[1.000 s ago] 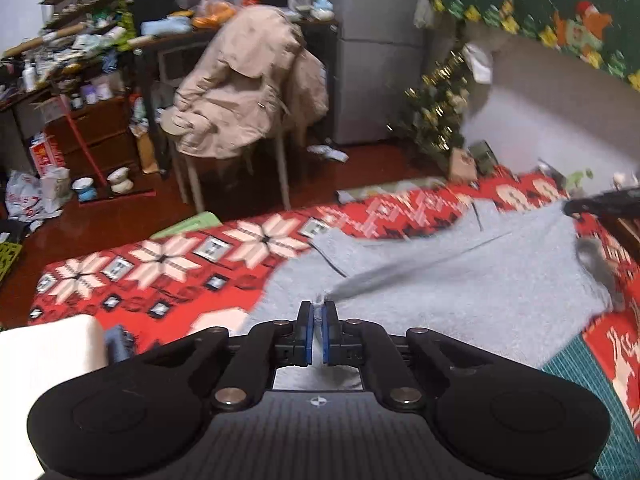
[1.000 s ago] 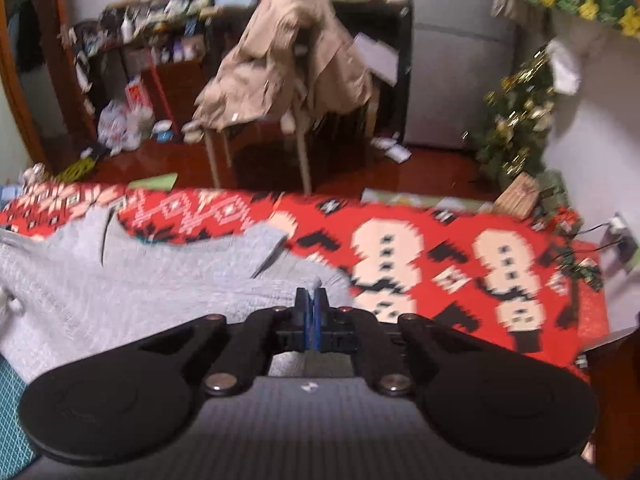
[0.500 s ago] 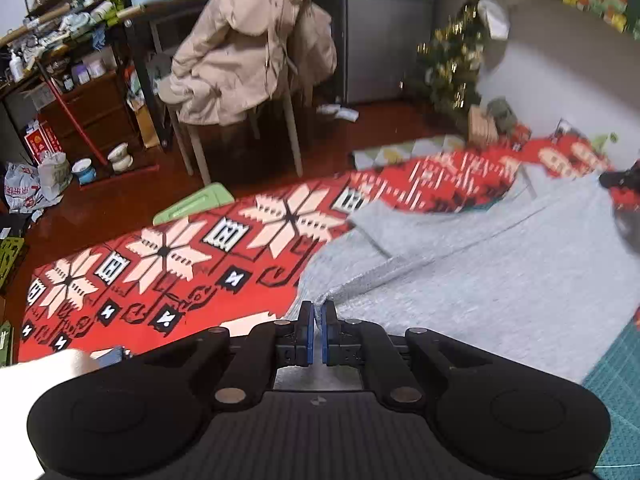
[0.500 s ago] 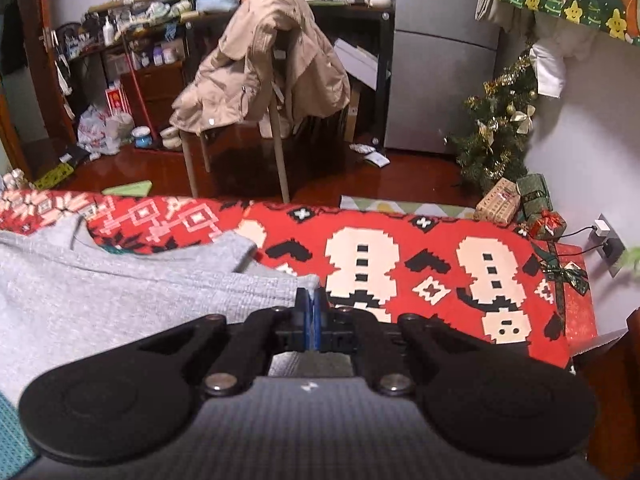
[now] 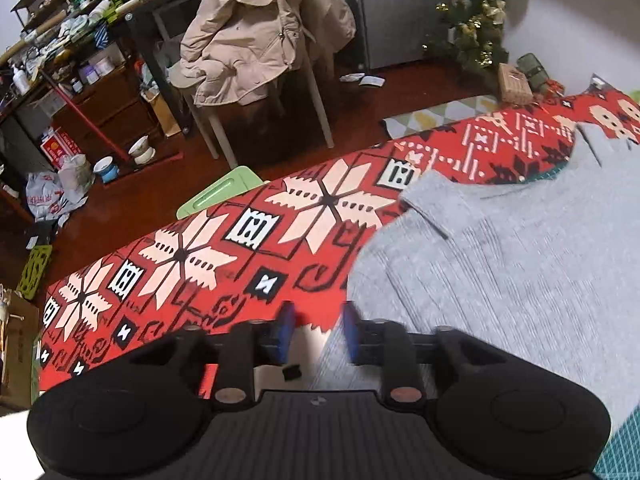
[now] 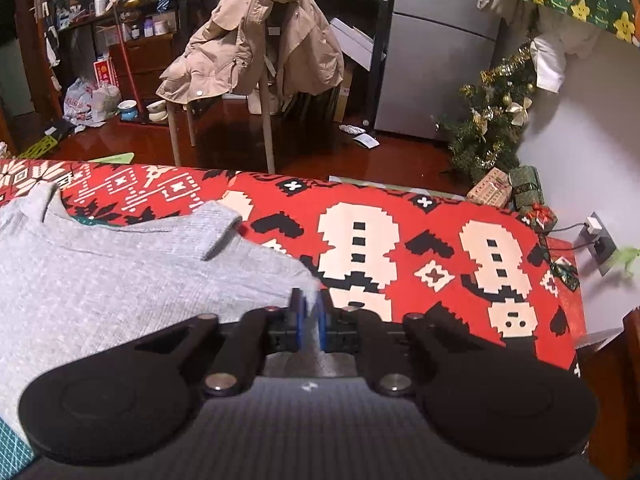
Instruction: Fold clothes
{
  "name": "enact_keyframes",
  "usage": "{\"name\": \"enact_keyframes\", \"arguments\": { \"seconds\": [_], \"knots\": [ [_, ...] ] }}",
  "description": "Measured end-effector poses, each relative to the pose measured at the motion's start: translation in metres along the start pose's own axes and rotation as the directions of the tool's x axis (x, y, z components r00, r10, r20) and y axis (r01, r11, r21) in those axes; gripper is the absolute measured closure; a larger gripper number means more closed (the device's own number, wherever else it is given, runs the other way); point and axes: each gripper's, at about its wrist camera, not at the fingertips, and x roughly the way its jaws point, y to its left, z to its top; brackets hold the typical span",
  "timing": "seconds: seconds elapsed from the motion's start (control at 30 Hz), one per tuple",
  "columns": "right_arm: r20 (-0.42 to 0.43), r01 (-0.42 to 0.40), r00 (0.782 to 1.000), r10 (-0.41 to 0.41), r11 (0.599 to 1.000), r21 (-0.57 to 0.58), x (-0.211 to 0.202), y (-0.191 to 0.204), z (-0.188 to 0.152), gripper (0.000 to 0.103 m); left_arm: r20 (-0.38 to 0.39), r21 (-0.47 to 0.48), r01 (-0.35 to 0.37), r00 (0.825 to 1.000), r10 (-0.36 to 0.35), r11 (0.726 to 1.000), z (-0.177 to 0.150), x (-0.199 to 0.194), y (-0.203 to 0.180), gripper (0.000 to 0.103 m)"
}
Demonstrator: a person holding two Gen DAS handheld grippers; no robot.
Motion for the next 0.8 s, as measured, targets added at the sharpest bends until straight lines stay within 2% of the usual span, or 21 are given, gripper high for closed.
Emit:
{"name": "enact_keyframes", "arguments": {
  "seconds": [0.1,0.13,0.17,0.27,0.37,0.43,0.63,0.8],
  "knots": [
    [0.026,-0.007,1.0,0.007,1.0,0.016,-0.007,-0.005,-0.001,0.083,0.026,-0.047,0.03,0.999,-0.029,0.998,-0.009,-0.019,0.007,0.073],
    [0.037,-0.01,0.999,0.009,1.0,0.027,-0.012,-0.007,-0.001,0.075,0.037,-0.071,0.044,0.998,-0.042,0.996,-0.013,-0.026,0.01,0.073],
    [0.048,-0.018,0.999,0.016,0.999,0.04,-0.018,-0.01,-0.001,0.071,0.048,-0.099,0.079,0.996,-0.075,0.992,-0.018,-0.036,0.011,0.073],
    [0.079,-0.046,0.996,0.04,0.996,0.077,-0.042,-0.018,-0.006,0.062,0.084,-0.18,0.187,0.981,-0.174,0.966,-0.037,-0.064,0.014,0.068],
    [0.089,-0.106,0.991,0.098,0.989,0.099,-0.071,-0.023,-0.022,0.055,0.089,-0.236,0.273,0.962,-0.259,0.933,-0.058,-0.082,0.006,0.067],
    [0.093,-0.112,0.99,0.103,0.988,0.107,-0.09,-0.025,-0.037,0.052,0.069,-0.25,0.291,0.957,-0.283,0.923,-0.073,-0.087,-0.003,0.067],
    [0.072,-0.16,0.986,0.148,0.966,0.202,-0.129,-0.035,-0.089,0.052,0.082,-0.302,0.302,0.953,-0.291,0.904,-0.106,-0.092,-0.021,0.067],
    [0.024,-0.158,0.988,0.156,0.975,0.158,-0.132,-0.02,-0.121,0.059,0.109,-0.287,0.298,0.954,-0.278,0.91,-0.12,-0.091,-0.028,0.067]
  ]
}}
